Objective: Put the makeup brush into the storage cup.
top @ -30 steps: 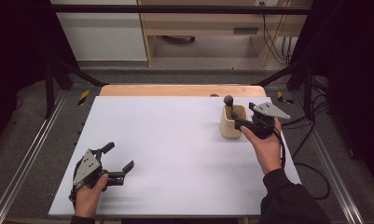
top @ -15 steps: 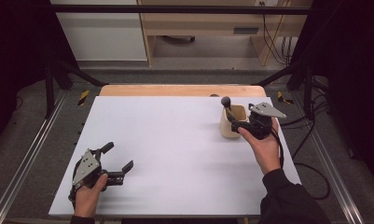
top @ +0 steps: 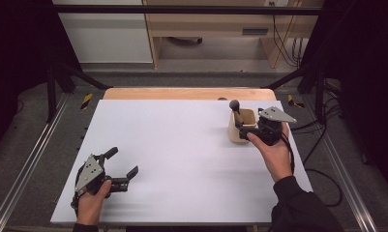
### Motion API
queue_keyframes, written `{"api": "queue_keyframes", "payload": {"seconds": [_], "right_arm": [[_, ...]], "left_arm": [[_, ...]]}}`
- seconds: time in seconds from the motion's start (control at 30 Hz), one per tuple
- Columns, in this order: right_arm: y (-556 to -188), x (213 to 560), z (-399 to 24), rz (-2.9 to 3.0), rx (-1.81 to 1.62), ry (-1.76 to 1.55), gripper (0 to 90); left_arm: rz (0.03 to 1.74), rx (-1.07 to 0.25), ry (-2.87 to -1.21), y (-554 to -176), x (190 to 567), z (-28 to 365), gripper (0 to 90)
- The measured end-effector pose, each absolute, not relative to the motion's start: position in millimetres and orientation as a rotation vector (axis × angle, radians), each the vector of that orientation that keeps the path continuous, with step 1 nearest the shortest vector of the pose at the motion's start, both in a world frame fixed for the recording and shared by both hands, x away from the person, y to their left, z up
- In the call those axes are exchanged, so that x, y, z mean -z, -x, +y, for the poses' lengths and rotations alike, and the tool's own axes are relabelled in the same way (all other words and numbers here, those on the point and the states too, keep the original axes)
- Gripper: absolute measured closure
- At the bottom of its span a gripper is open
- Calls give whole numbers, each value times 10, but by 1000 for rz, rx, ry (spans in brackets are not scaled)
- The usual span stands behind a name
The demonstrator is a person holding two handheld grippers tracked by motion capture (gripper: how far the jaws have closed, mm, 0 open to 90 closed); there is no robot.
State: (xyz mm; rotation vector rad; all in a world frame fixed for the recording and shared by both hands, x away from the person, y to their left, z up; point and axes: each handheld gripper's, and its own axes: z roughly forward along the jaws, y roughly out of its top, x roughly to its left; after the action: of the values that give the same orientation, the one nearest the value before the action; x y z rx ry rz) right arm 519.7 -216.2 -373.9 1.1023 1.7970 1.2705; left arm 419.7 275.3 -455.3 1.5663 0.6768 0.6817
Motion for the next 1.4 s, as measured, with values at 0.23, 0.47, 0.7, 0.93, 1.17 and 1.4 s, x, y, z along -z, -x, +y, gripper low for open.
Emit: {"api": "queue_keyframes", "payload": {"seconds": [0.23, 0.47, 0.7, 0.93, 1.17, 1.4], "right_arm": [[-5173, 3730, -2145, 1813, -1278, -1099, 58], [-5108, 3695, -2131, 1828, -1310, -1092, 54], [-5031, 3677, -2111, 1839, -1348, -1081, 51], [-5003, 3687, -2087, 1853, -1357, -1082, 50], [-4959, 3683, -2061, 1867, -1359, -1078, 44], [-4921, 3659, -2061, 1879, -1360, -1075, 40]], "left_arm": [[675, -681, -1568, -4196, 4553, 2752, 0], [678, -680, -1568, -4198, 4555, 2752, 0], [674, -682, -1575, -4195, 4553, 2745, 0], [678, -680, -1568, -4196, 4555, 2748, 0], [677, -680, -1570, -4195, 4555, 2749, 0], [678, -681, -1569, -4195, 4554, 2755, 0]]}}
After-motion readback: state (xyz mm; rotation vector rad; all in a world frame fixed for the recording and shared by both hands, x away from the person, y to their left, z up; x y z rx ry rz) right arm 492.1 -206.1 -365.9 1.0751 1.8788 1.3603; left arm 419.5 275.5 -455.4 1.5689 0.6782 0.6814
